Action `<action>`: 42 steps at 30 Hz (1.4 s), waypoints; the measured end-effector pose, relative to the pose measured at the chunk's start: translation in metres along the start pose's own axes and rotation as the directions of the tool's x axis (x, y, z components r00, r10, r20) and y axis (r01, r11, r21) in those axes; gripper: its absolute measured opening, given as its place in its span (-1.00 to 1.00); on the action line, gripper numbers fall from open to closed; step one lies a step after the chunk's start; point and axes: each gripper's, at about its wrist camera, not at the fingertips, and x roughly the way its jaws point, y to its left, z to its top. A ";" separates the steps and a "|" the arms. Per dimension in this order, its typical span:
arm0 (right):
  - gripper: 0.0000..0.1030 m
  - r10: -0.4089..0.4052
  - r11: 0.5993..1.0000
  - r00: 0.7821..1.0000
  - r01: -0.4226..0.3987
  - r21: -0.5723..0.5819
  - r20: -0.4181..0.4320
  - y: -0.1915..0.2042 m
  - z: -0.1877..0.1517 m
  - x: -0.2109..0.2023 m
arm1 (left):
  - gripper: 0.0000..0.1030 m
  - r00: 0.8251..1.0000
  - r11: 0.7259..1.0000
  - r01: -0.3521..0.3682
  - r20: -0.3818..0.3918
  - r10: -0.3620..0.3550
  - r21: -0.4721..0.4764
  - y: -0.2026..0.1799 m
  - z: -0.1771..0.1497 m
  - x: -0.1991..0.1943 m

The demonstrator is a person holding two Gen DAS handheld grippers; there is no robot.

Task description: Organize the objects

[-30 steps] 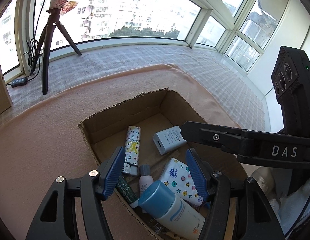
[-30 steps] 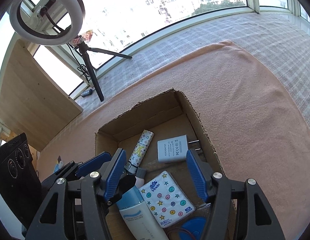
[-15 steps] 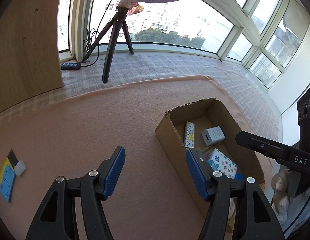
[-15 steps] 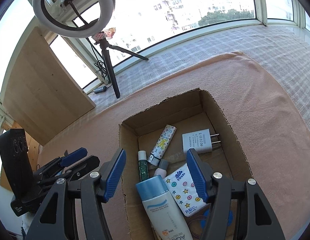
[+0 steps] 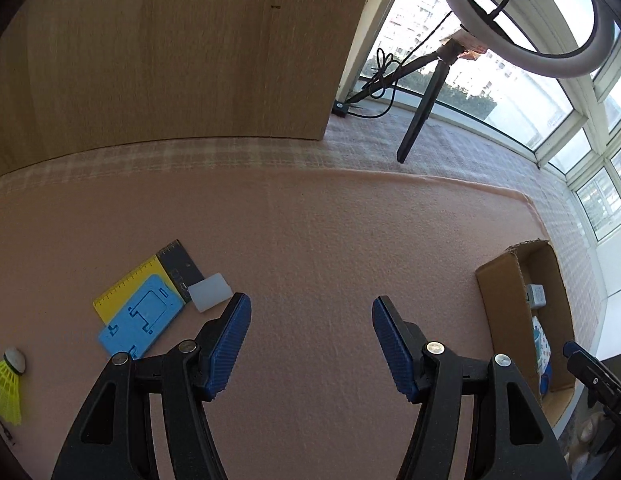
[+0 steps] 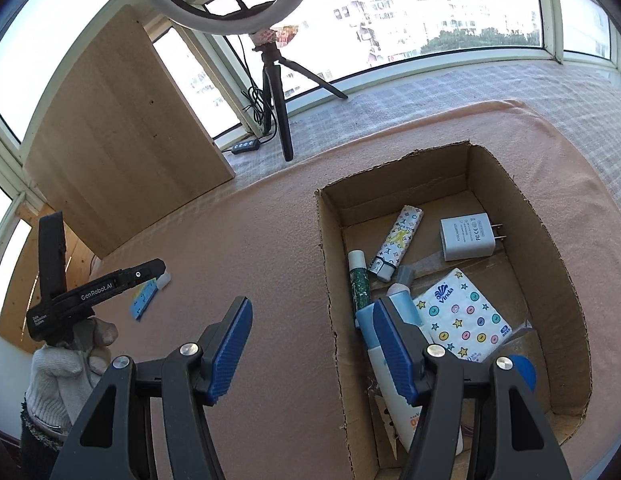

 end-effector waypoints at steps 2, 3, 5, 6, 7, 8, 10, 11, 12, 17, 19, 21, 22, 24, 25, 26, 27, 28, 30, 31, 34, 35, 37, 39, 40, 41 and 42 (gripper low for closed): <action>0.14 0.006 1.000 1.000 -0.006 -0.006 -0.008 0.004 -0.005 0.001 | 0.29 1.000 0.999 -0.021 -0.012 0.021 -0.042 0.022 0.008 0.002; 0.14 0.006 1.000 1.000 -0.007 -0.007 -0.011 0.006 -0.008 0.001 | 0.29 0.999 0.997 -0.035 -0.016 0.034 -0.063 0.032 0.012 0.003; 0.14 0.004 1.000 1.000 -0.004 -0.005 -0.016 0.007 -0.012 0.001 | 0.29 0.998 0.994 -0.052 -0.028 0.050 -0.100 0.054 0.021 0.006; 0.14 0.001 1.000 1.000 -0.002 -0.003 -0.020 0.007 -0.013 0.002 | 0.29 0.998 0.991 -0.061 -0.034 0.057 -0.115 0.061 0.026 0.008; 0.14 0.001 1.000 1.000 -0.001 0.000 -0.023 0.007 -0.015 0.002 | 0.29 0.997 0.989 -0.077 -0.041 0.072 -0.130 0.070 0.029 0.010; 0.14 0.000 1.000 1.000 0.000 0.002 -0.026 0.006 -0.016 0.001 | 0.28 0.995 0.985 -0.094 -0.045 0.089 -0.143 0.078 0.032 0.013; 0.14 -0.005 1.000 1.000 0.005 0.009 -0.028 0.004 -0.018 0.001 | 0.27 0.992 0.980 -0.120 -0.057 0.112 -0.161 0.091 0.037 0.018; 0.14 -0.007 1.000 1.000 0.007 0.011 -0.030 0.003 -0.019 0.000 | 0.27 0.991 0.977 -0.128 -0.060 0.120 -0.172 0.096 0.038 0.020; 0.14 -0.011 1.000 0.999 0.011 0.013 -0.031 0.002 -0.020 0.000 | 0.27 0.990 0.975 -0.132 -0.063 0.122 -0.177 0.100 0.039 0.023; 0.14 -0.023 0.999 0.999 0.024 0.027 -0.042 -0.007 -0.022 0.000 | 0.06 0.990 0.962 -0.128 -0.091 0.109 -0.240 0.117 0.042 0.038; 0.14 -0.028 0.999 0.999 0.029 0.030 -0.047 -0.010 -0.023 0.001 | -0.01 0.991 0.958 -0.117 -0.094 0.095 -0.263 0.121 0.043 0.042; 0.14 -0.029 0.999 0.998 0.031 0.031 -0.054 -0.011 -0.023 0.003 | -0.09 0.991 0.954 -0.110 -0.103 0.084 -0.278 0.124 0.043 0.047; 0.14 -0.028 0.999 0.998 0.030 0.032 -0.058 -0.011 -0.024 0.004 | -0.13 0.991 0.951 -0.105 -0.106 0.077 -0.289 0.124 0.043 0.050; 0.14 -0.026 0.999 0.998 0.029 0.032 -0.064 -0.012 -0.025 0.005 | -0.19 0.993 0.947 -0.091 -0.104 0.062 -0.308 0.126 0.041 0.053; 0.14 -0.027 0.999 0.997 0.029 0.030 -0.066 -0.012 -0.025 0.005 | -0.19 0.993 0.946 -0.087 -0.101 0.058 -0.311 0.127 0.040 0.052; 0.14 -0.027 0.999 0.997 0.029 0.028 -0.068 -0.012 -0.026 0.006 | -0.20 0.993 0.947 -0.084 -0.100 0.055 -0.311 0.127 0.039 0.051; 0.14 -0.027 0.999 0.997 0.029 0.028 -0.070 -0.012 -0.026 0.006 | -0.24 0.993 0.948 -0.081 -0.102 0.051 -0.308 0.127 0.038 0.051; 0.14 -0.025 0.999 0.997 0.027 0.028 -0.072 -0.012 -0.026 0.006 | -0.26 0.994 0.949 -0.077 -0.103 0.048 -0.306 0.126 0.036 0.050; 0.14 -0.020 0.999 0.997 0.023 0.030 -0.073 -0.011 -0.026 0.006 | -0.31 0.994 0.950 -0.058 -0.104 0.028 -0.307 0.126 0.032 0.047; 0.14 -0.018 0.999 0.997 0.020 0.031 -0.074 -0.011 -0.026 0.007 | -0.32 0.995 0.952 -0.051 -0.102 0.021 -0.302 0.125 0.030 0.047; 0.15 -0.009 0.999 0.997 0.012 0.031 -0.081 -0.008 -0.025 0.010 | -0.34 0.995 0.959 -0.044 -0.103 0.016 -0.280 0.118 0.023 0.048; 0.14 -0.006 1.000 0.997 0.008 0.028 -0.083 -0.006 -0.025 0.011 | -0.34 0.995 0.962 -0.044 -0.101 0.018 -0.270 0.115 0.019 0.046; 0.14 0.000 1.000 0.996 0.002 0.018 -0.088 -0.001 -0.025 0.013 | -0.34 0.995 0.968 -0.034 -0.103 0.009 -0.250 0.107 0.013 0.046; 0.15 0.008 1.000 0.995 -0.007 0.008 -0.096 0.005 -0.025 0.016 | -0.34 0.994 0.975 -0.030 -0.106 0.006 -0.220 0.096 0.006 0.047; 0.15 0.010 1.000 0.995 -0.010 0.003 -0.099 0.007 -0.026 0.018 | -0.34 0.994 0.978 -0.022 -0.111 -0.002 -0.209 0.091 0.002 0.047; 0.20 -0.001 1.000 0.995 0.000 -0.004 -0.098 0.010 -0.026 0.019 | -0.34 0.994 0.980 -0.012 -0.110 -0.010 -0.200 0.087 -0.002 0.046; 0.22 -0.003 1.000 0.995 0.003 -0.010 -0.096 0.012 -0.027 0.019 | -0.34 0.994 0.981 -0.003 -0.108 -0.018 -0.191 0.082 -0.007 0.045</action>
